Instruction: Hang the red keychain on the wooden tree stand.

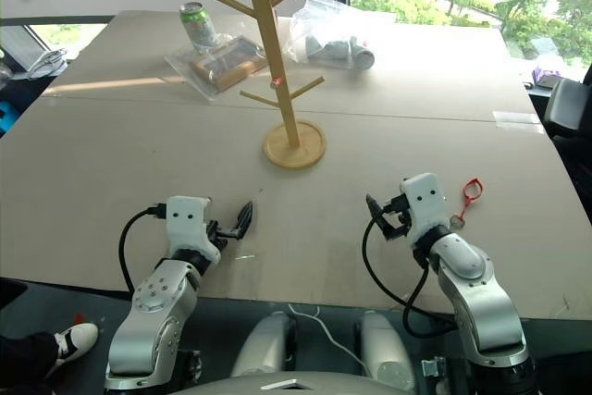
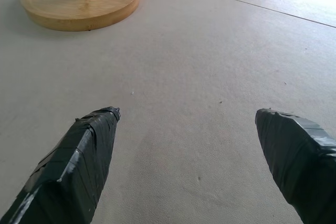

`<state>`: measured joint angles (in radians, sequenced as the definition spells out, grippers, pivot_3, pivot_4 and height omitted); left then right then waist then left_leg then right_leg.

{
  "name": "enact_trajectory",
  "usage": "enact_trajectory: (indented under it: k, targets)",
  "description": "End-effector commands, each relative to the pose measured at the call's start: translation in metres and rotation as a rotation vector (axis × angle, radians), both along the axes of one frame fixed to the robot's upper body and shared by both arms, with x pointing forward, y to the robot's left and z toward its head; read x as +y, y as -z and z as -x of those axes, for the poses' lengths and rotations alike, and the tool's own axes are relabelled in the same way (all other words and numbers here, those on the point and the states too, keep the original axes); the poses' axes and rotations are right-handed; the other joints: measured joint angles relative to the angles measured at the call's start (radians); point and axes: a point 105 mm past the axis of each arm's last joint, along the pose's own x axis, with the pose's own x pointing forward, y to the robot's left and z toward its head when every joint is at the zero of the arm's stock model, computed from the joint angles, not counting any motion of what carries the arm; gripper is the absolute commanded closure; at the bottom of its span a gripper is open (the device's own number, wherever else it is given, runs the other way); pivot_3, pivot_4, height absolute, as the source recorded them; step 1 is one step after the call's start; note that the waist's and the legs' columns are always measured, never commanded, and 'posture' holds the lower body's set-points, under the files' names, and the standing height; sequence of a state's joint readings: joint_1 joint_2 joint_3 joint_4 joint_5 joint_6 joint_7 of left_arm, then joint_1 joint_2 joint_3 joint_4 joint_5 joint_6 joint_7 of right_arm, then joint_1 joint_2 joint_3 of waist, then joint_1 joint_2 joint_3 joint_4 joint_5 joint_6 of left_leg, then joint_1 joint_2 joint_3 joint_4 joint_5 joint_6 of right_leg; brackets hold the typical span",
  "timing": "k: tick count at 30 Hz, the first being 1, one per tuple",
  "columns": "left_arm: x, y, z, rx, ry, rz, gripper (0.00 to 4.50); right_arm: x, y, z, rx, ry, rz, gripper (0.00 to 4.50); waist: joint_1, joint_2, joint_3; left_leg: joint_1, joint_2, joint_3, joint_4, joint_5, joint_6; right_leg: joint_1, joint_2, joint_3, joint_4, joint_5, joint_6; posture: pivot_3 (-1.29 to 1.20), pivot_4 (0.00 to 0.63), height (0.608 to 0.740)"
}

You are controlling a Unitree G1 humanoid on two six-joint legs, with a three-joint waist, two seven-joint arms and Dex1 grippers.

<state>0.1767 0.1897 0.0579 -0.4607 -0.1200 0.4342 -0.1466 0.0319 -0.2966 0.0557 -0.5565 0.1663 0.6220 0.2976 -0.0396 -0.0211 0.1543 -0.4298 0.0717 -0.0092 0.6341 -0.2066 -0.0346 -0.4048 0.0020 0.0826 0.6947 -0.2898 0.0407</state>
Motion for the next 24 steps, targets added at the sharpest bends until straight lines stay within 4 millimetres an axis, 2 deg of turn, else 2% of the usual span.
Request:
enact_trajectory:
  k: [1,2,3,4,6,9,12,15,18,24]
  targets:
    - [-0.042,-0.032,-0.012,-0.053,0.333,0.021,0.00,-0.027,-0.028,0.015,-0.060,0.096,0.021,0.06,0.005,0.000,0.001,0.000,0.000,0.000,0.000,0.000,0.000,0.000,0.000,0.000,0.000,0.000,0.000,0.00,0.150,0.740]
    - [-0.071,-0.059,-0.013,-0.093,0.590,0.007,0.00,-0.046,-0.039,0.026,-0.062,0.185,0.045,0.06,0.027,0.002,0.002,0.000,0.000,0.000,0.000,0.000,0.000,0.000,0.000,0.000,0.000,0.000,0.000,0.00,0.150,0.740]
    - [-0.089,-0.077,-0.009,-0.108,0.766,-0.014,0.00,-0.058,-0.046,0.035,-0.060,0.246,0.064,0.06,0.051,0.003,0.003,-0.003,-0.003,-0.007,0.001,0.001,0.000,-0.001,-0.001,-0.005,0.001,-0.001,0.000,0.00,0.150,0.740]
    - [-0.101,-0.087,-0.005,-0.110,0.879,-0.031,0.00,-0.067,-0.050,0.041,-0.056,0.287,0.081,0.06,0.053,0.001,0.002,-0.007,-0.004,-0.013,0.002,0.002,-0.003,-0.002,0.000,-0.009,0.001,-0.001,0.000,0.00,0.150,0.740]
    - [-0.113,-0.098,-0.008,-0.108,0.987,-0.041,0.00,-0.073,-0.055,0.046,-0.049,0.337,0.087,0.06,0.032,0.000,-0.001,-0.007,-0.004,-0.012,0.003,0.002,-0.002,0.001,0.000,-0.008,-0.002,0.000,0.000,0.00,0.150,0.740]
    - [-0.128,-0.112,-0.010,-0.117,1.097,-0.033,0.00,-0.086,-0.060,0.050,-0.048,0.409,0.105,0.06,0.005,0.000,-0.002,0.004,-0.004,-0.007,0.000,-0.001,0.001,0.011,-0.001,-0.003,-0.007,0.000,0.000,0.00,0.150,0.740]
    - [-0.152,-0.124,-0.004,-0.118,1.295,-0.036,0.00,-0.102,-0.053,0.056,-0.001,0.521,0.091,0.06,-0.003,0.001,0.000,0.002,-0.003,-0.011,0.000,-0.001,0.001,0.008,0.002,-0.006,-0.005,-0.001,0.000,0.00,0.150,0.740]
    - [-0.162,-0.127,-0.008,-0.124,1.348,-0.051,0.00,-0.107,-0.042,0.056,0.081,0.590,0.005,0.06,-0.002,0.001,-0.001,0.002,-0.003,-0.013,0.000,-0.001,0.001,0.008,0.002,-0.007,-0.003,-0.001,0.000,0.00,0.150,0.740]
    - [-0.167,-0.126,-0.011,-0.131,1.380,-0.074,0.00,-0.107,-0.034,0.043,0.149,0.599,-0.064,0.06,-0.005,0.002,0.000,0.000,-0.003,-0.013,0.002,0.000,0.001,0.009,0.002,-0.007,-0.002,-0.001,0.001,0.00,0.150,0.740]
    - [-0.170,-0.120,-0.010,-0.139,1.400,-0.103,0.00,-0.109,-0.024,0.023,0.245,0.634,-0.081,0.06,0.001,0.003,0.000,-0.001,-0.003,-0.014,0.002,0.000,0.001,0.008,0.002,-0.008,-0.003,-0.001,0.000,0.00,0.150,0.740]
